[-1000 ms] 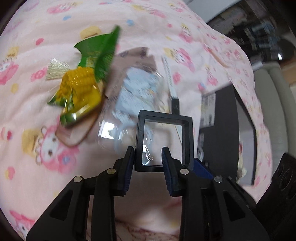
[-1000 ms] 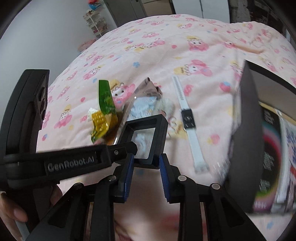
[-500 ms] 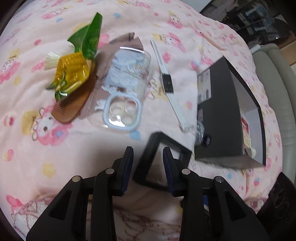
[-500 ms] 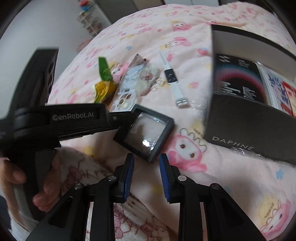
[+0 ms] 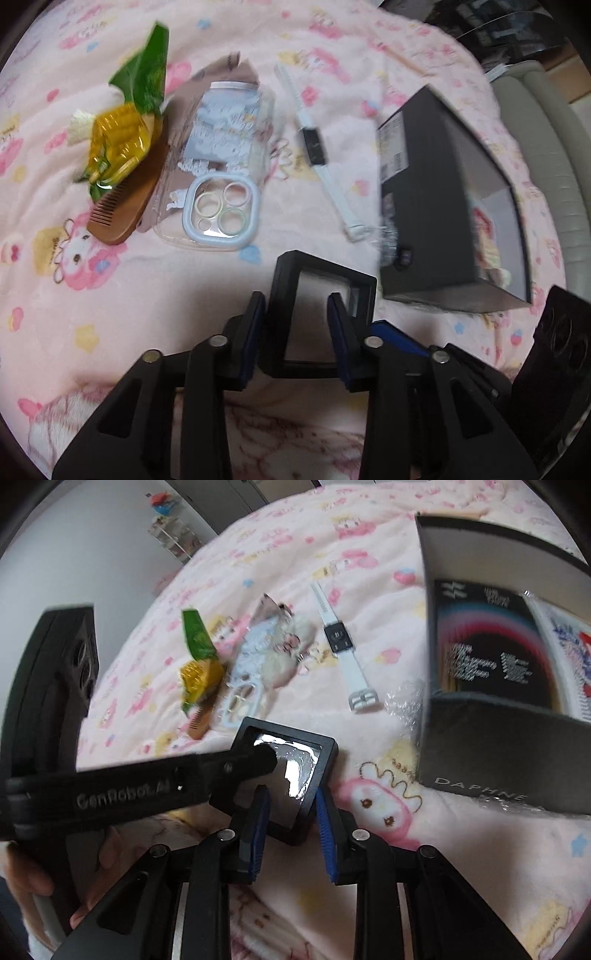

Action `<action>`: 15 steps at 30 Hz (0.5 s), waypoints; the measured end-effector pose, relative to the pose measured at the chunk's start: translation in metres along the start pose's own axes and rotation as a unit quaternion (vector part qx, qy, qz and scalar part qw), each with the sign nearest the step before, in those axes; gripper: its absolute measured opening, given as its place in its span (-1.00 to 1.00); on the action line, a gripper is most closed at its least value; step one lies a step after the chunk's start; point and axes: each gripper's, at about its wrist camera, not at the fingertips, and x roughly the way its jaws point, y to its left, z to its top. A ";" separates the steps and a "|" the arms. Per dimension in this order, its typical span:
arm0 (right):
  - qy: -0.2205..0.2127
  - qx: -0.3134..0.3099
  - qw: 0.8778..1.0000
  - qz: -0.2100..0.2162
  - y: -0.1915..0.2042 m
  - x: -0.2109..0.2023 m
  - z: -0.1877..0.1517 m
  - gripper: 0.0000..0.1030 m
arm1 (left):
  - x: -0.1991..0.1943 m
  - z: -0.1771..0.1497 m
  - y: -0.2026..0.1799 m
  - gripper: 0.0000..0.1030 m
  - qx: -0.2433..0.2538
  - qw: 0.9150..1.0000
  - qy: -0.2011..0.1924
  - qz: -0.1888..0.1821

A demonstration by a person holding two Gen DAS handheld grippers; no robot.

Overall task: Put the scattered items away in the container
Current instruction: 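Lift the black frame and carry it over the black box with the left gripper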

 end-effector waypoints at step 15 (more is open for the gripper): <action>-0.121 -0.082 0.988 -0.057 -0.053 -0.157 0.048 -0.58 | -0.043 0.017 -0.151 -0.41 0.102 0.989 -0.059 -0.094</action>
